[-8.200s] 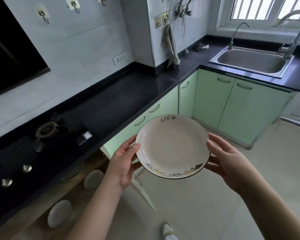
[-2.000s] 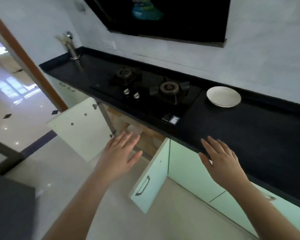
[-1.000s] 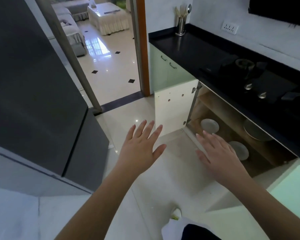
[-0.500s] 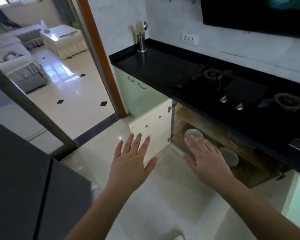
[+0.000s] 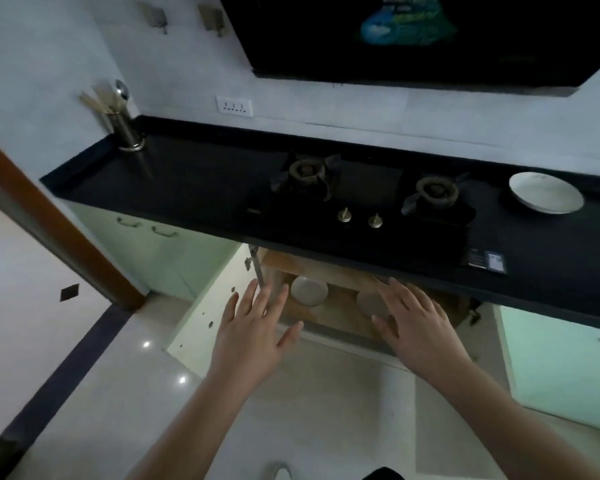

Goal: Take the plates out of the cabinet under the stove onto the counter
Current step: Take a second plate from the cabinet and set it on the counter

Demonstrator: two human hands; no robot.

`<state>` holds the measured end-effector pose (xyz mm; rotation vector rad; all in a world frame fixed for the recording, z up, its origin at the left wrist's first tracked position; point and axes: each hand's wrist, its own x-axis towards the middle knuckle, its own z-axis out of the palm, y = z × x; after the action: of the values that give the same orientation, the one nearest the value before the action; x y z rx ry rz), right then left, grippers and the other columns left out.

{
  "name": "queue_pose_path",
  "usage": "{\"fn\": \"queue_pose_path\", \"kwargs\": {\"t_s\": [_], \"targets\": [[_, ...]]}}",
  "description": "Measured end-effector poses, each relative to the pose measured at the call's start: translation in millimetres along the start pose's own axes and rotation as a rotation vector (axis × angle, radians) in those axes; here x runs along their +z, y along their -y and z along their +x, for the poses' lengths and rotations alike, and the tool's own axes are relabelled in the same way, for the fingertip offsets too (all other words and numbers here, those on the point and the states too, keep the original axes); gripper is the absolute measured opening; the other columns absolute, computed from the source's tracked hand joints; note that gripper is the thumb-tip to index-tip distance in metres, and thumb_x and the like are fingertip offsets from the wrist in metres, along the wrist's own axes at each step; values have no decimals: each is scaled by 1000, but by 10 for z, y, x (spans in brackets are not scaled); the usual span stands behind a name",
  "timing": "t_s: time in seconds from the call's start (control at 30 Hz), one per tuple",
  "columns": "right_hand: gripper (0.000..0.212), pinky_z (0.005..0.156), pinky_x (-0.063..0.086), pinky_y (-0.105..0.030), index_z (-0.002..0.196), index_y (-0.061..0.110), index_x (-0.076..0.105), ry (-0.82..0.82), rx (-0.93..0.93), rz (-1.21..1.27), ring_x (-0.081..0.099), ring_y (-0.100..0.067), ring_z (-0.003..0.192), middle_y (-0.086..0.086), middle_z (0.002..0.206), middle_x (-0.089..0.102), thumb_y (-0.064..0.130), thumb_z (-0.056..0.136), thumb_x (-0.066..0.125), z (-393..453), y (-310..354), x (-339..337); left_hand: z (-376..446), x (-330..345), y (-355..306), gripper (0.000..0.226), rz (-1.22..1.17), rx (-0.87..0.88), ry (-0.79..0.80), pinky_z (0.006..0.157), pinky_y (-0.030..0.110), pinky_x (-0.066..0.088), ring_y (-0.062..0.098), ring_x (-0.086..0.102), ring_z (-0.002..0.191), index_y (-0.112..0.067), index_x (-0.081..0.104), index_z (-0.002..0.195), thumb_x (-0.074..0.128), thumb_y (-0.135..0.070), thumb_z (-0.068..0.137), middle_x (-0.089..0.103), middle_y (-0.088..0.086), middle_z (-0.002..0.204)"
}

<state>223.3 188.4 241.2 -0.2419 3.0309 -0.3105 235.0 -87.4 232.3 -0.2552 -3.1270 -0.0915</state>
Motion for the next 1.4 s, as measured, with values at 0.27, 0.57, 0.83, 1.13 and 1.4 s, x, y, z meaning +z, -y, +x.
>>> {"fn": "queue_pose_path", "kwargs": {"t_s": [0.27,0.57,0.83,1.13,1.4], "targets": [[60,118,18,-36,152,24,30,-86,191,21,22,-20,146,5,159,27,50,98,40,148,203,159,882,258,206,76,-29,312,48,120,43,10,19,5,151,-30,12,156,1,-70,92,14,-1,164],[64,117,22,-40,151,18,34,2,281,-15,30,-27,145,-4,158,33,50,96,46,364,-93,464,1400,582,-62,73,-1,387,141,117,46,20,23,15,150,-27,20,156,8,-64,94,23,4,162],[63,118,20,-40,151,17,33,60,270,36,25,-25,147,-4,159,30,50,97,39,688,-417,894,1636,1102,-291,68,9,405,240,112,50,33,28,29,145,-21,32,153,19,-58,97,34,9,158],[64,120,11,-38,154,19,25,73,275,58,16,-23,150,-3,162,22,51,99,36,1148,-731,1787,1965,2220,-471,70,48,405,252,119,46,18,24,12,150,-25,14,156,8,-62,97,20,5,163],[63,121,7,-38,154,21,23,90,260,25,12,-23,150,-2,163,17,49,100,36,1637,-1115,2679,2519,3260,-259,71,22,364,223,117,49,19,23,12,150,-29,18,155,11,-65,95,21,1,163]]}}
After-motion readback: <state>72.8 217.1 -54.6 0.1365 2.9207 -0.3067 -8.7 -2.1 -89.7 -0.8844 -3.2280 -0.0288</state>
